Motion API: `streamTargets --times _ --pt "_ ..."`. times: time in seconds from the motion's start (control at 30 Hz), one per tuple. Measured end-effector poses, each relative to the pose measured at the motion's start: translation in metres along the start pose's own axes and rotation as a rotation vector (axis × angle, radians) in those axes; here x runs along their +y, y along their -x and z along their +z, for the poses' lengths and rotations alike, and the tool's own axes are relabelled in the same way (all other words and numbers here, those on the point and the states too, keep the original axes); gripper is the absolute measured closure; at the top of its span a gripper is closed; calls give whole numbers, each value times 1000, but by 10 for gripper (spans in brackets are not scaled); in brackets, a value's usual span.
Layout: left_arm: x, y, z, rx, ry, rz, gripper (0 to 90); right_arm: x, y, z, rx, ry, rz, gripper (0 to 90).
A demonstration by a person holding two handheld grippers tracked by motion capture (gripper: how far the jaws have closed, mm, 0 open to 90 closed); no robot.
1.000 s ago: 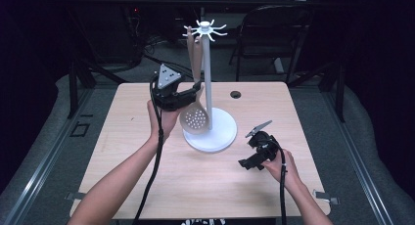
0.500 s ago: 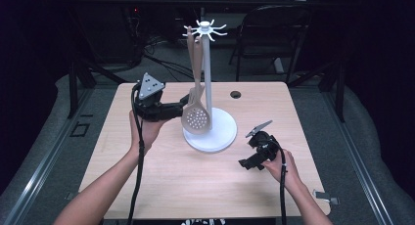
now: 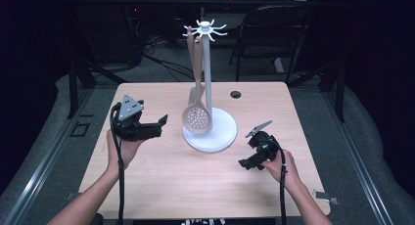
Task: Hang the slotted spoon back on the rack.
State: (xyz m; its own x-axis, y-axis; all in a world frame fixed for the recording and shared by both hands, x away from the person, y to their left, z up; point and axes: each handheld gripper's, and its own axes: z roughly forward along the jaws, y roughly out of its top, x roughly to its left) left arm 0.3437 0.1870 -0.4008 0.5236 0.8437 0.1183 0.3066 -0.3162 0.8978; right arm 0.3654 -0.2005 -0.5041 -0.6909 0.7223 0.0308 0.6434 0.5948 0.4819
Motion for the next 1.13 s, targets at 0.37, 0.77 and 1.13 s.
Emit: streamTargets --times 0.37,0.77,1.13 --pt "-43 -10 -1 9 -104 -38 108 0 0 0 -7 -9 -3 22" --pt "-91 -14 6 -2 -224 -108 85 -2 1 3 1 -2 2 22" --pt "-119 -37 35 -8 -354 -118 2 -8 9 4 -13 27 -6 0"
